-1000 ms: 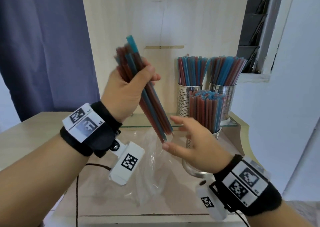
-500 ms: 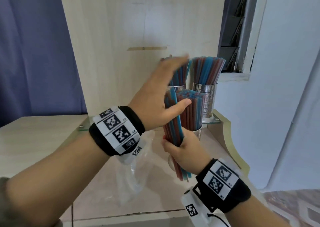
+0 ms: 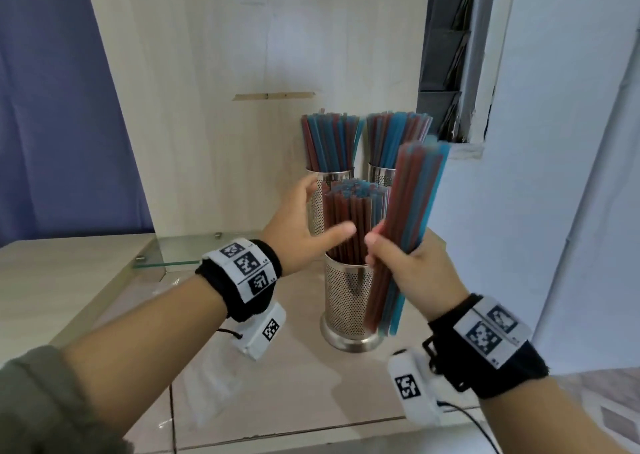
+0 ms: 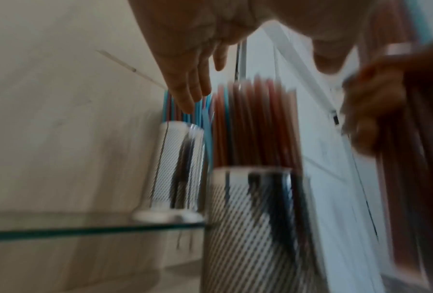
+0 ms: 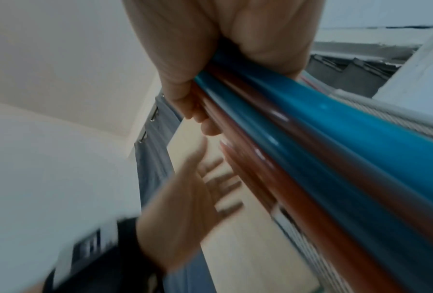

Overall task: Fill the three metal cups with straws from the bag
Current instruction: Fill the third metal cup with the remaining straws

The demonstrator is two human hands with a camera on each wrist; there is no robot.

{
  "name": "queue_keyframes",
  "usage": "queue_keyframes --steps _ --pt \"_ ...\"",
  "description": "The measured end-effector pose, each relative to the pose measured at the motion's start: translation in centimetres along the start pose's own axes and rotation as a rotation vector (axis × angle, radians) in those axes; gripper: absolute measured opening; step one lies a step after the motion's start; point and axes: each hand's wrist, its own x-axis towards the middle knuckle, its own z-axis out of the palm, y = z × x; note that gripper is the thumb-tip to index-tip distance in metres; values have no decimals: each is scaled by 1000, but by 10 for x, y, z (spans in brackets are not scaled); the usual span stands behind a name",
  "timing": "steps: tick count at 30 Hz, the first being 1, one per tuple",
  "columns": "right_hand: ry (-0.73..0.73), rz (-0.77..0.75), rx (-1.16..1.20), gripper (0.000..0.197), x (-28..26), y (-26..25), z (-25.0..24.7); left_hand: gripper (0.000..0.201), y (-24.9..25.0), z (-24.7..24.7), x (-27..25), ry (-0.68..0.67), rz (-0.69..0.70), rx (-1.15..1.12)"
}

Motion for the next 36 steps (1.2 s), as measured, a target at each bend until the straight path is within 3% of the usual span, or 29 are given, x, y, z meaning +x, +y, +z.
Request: queue_keyframes --steps 2,5,10,15,28,36 --pt "18 -29 31 5 15 -16 -11 128 -13 13 -2 -101 -19 47" --pt "25 -96 53 8 36 -35 -22 140 -26 30 -2 -152 -31 28" --pt "101 -104 150 7 62 -43 -27 139 -28 41 0 -183 16 -6" --pt "153 -92 244 10 73 -38 -20 145 -39 54 0 -174 -68 26" --pt "357 -134 267 5 79 -10 8 143 -49 68 -4 -122 -49 -14" --pt "469 -126 225 13 77 3 17 143 -52 67 -4 -111 -68 29"
